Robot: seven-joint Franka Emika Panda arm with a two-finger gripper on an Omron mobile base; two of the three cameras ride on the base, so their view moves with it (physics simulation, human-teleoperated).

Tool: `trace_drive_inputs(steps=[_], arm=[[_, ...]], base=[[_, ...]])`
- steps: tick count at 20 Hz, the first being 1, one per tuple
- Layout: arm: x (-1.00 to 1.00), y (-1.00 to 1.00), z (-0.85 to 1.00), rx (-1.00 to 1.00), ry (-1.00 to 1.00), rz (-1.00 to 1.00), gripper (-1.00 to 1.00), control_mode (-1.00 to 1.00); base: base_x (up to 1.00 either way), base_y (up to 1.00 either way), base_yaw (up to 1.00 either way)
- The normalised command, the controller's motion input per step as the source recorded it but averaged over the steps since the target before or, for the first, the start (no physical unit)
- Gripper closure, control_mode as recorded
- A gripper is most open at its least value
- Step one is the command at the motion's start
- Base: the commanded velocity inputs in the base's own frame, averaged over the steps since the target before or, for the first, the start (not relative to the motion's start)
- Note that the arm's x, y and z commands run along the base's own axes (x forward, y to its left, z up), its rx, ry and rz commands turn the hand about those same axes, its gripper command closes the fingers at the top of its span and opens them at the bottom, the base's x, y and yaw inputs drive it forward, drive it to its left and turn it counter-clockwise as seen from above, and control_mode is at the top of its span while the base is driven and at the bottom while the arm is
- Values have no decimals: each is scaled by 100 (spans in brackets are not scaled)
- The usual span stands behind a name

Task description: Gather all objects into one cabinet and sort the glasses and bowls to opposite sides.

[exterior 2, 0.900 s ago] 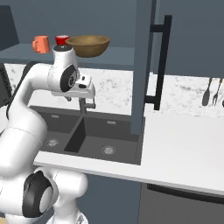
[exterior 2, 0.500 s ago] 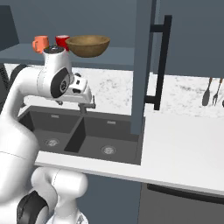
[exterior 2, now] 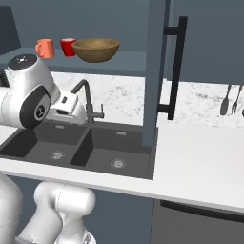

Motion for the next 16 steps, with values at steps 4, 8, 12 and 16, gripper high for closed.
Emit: trace_drive_inputs(steps=[4,8,12,16], arm=[[-30,-7,49,0,0,-2,-100,-100],[-17,-2,28,0,0,0,-100,-100],[-14,-2,24,0,0,0,-100,-100],[-12,-3,20,0,0,0,-100,-100]], base=[[0,0,0],[0,0,0],[0,0,0],[0,0,0]])
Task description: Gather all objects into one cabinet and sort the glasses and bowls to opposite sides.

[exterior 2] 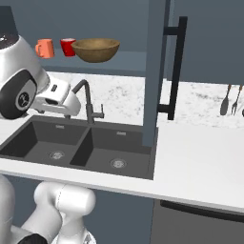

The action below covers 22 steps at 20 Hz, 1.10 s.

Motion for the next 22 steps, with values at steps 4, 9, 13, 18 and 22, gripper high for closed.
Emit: trace_drive_inputs(steps=[4,9,13,18,22], arm=[[-37,-4,10,0,0,0,-100,-100],[-50,0,0,0,0,4,-100,-100],[-12,0,0,0,0,3,-100,-100],[0,0,0,0,0,0,-100,100],[0,0,0,0,0,0,-100,100]], base=[[0,0,0],[0,0,0],[0,0,0],[-7,0,1],[-71,5,24]])
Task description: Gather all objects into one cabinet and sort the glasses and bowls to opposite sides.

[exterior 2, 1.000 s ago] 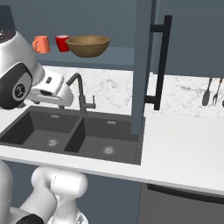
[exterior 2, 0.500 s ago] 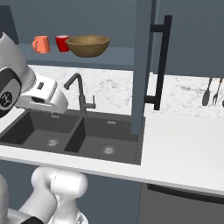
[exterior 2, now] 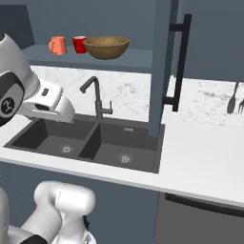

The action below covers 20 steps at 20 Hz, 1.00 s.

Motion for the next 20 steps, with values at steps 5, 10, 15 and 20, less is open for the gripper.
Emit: trace_drive_inputs(steps=[5,10,15,20], arm=[[0,0,0,0,0,0,-100,100],[0,0,0,0,0,0,-100,100],[0,0,0,0,0,0,-100,100],[0,0,0,0,0,0,-100,100]], base=[[-85,30,68],[-50,41,92],[-22,31,99],[-5,18,90]])
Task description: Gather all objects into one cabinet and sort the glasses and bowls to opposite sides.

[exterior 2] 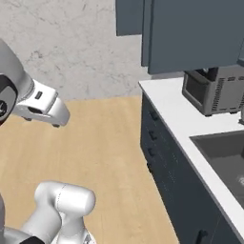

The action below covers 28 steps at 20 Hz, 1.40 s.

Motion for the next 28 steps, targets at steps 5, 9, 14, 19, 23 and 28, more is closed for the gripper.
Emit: trace_drive_inputs(steps=[5,9,14,19,23,28], arm=[[0,0,0,0,0,0,-100,100],[0,0,0,0,0,0,-100,100],[0,0,0,0,0,0,-100,100],[0,0,0,0,0,0,-100,100],[0,0,0,0,0,0,-100,100],[0,0,0,0,0,0,-100,100]], base=[[24,46,47],[95,65,4],[100,84,-14],[100,68,-22],[69,53,-56],[18,51,-84]])
